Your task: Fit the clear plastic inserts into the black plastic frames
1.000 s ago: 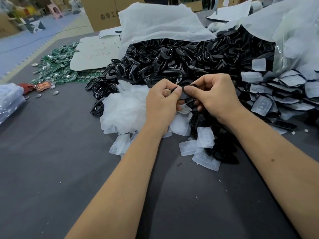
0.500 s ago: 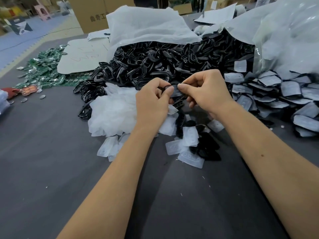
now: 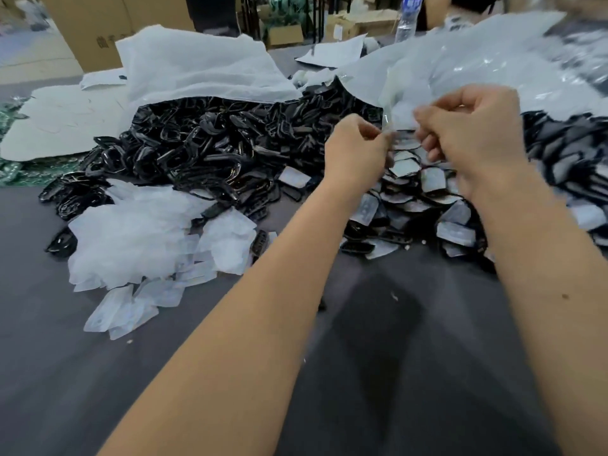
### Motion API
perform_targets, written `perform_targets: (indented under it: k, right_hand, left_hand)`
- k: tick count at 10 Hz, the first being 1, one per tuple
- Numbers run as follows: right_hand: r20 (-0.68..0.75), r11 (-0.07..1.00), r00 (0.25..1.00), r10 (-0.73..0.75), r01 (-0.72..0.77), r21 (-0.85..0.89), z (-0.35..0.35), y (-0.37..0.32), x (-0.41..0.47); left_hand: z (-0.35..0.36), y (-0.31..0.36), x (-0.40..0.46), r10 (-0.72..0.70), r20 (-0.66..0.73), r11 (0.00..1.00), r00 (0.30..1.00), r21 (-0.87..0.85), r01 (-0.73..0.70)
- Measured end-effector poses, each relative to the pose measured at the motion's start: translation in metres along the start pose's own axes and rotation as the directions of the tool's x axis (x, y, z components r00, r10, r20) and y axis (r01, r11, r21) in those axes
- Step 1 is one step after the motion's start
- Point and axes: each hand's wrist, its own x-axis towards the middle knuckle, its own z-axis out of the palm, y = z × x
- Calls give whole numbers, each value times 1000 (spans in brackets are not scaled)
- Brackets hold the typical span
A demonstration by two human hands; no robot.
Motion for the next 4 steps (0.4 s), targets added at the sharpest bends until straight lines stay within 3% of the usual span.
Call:
perform_targets:
  k: [1,2,3,4]
  right_hand:
    - [-51,1000,999,-1,0,-19,-9,2,6]
    - [-36,997,999,7,-9,-73,-5,10,3]
    - [-23,994,1000,-10,8,-107,3,10,-5]
    - [-20,999,999,-40,40,0,4,1,-13]
  left_hand:
    - [21,-4,10,-60,51,989,997,141,52]
    - [27,-8,12,-59,17,942,998,332,50]
    - [20,-7,10,-7,-47,942,999,334,22]
    - [4,-7,7,52,-108,954,993,299,-17]
